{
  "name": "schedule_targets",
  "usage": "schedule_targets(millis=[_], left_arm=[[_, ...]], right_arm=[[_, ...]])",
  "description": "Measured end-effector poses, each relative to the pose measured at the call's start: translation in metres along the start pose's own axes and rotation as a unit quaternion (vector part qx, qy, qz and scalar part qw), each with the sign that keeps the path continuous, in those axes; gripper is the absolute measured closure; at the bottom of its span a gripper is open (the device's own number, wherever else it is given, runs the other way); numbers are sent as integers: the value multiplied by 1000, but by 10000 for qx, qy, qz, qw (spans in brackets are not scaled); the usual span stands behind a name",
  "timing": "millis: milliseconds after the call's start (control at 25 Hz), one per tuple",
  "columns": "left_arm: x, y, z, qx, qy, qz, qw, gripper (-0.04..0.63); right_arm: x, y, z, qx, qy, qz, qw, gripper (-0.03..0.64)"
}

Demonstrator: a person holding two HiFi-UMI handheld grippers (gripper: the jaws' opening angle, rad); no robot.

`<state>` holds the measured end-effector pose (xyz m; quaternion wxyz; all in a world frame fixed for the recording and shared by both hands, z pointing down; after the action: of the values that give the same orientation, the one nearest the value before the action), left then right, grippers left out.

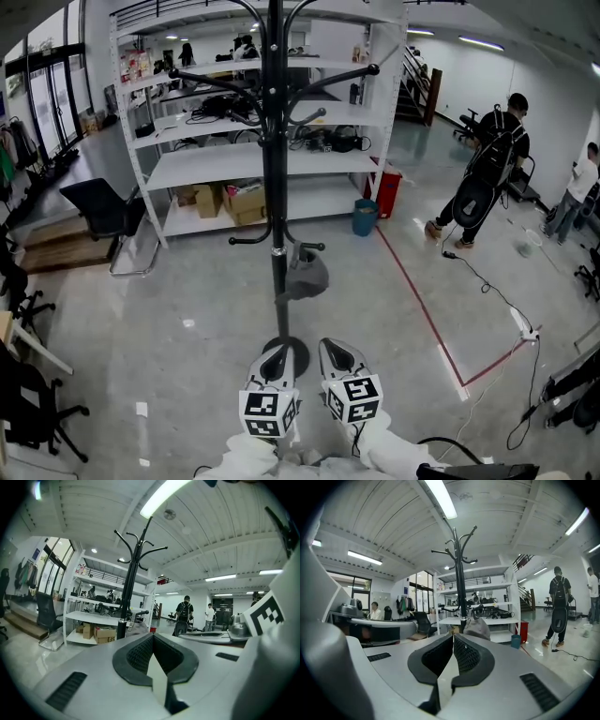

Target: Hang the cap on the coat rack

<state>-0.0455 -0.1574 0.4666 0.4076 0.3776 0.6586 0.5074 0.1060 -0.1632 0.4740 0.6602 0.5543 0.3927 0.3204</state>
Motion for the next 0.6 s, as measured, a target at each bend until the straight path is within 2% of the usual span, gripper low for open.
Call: schedule_targets(millis=[160, 600], left_arm=[[2, -1, 0, -11, -60, 28, 10000, 595], [4, 2, -3, 35, -157, -9, 9999, 595]], right_arm=[[-1, -2, -2, 184, -71, -1, 9998, 606], [-2, 2, -8, 168, -178, -11, 9997, 606]])
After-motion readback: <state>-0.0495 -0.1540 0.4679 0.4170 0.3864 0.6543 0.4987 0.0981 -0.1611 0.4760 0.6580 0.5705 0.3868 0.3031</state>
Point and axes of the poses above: the fingertips, and each gripper's own axes: x backward along the fingers, z to its right, y out of its underside, the point moved 8 cm from there along x, backward along the fingers, and after that the axes turned 8 degrees about -y, right-handed, at the moved point
